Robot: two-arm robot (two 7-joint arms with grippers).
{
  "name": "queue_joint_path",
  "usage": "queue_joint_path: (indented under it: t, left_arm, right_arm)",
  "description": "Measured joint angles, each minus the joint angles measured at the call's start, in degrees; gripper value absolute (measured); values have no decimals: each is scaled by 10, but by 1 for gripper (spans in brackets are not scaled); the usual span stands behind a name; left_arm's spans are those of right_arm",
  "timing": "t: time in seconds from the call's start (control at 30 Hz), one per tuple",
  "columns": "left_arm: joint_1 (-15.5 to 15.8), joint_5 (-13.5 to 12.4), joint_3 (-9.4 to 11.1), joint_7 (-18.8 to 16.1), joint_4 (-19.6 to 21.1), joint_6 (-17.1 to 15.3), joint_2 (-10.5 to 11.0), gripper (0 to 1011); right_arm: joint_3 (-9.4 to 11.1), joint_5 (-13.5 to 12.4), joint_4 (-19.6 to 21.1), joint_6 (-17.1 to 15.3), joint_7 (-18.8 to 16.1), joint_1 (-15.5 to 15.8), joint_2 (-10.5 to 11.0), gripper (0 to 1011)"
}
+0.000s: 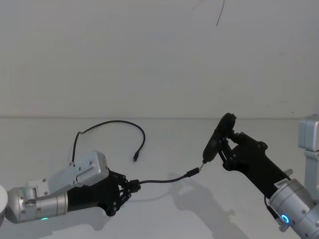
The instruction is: Pick up the data cable with the one hand.
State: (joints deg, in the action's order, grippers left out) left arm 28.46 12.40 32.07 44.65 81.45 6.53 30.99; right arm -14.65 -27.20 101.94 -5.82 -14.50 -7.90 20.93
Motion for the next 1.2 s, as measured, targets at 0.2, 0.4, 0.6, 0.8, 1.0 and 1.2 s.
queue_joint_path:
  t: [0.2, 0.4, 0.6, 0.8, 1.0, 1.2]
  left_arm:
    - [0, 0, 0, 0, 0, 0, 0, 49]
    - [0, 0, 0, 0, 0, 0, 0, 49]
    - [0, 0, 0, 0, 0, 0, 0, 49]
    - [0, 0, 0, 0, 0, 0, 0, 49]
    - [0, 0, 0, 0, 0, 0, 0, 49]
    - [0, 0, 0, 0, 0, 0, 0, 49]
  right_arm:
    - [1, 2, 2, 0, 0, 1, -1, 269]
    - [2, 3, 3, -1, -1, 2, -1, 269]
    - [2, 4, 4, -1, -1, 3, -1, 269]
    - [3, 5, 4, -1, -1, 3, -2, 269]
    - [3, 5, 5, -1, -1, 3, -2, 269]
    - [3, 5, 5, -1, -2, 3, -2, 269]
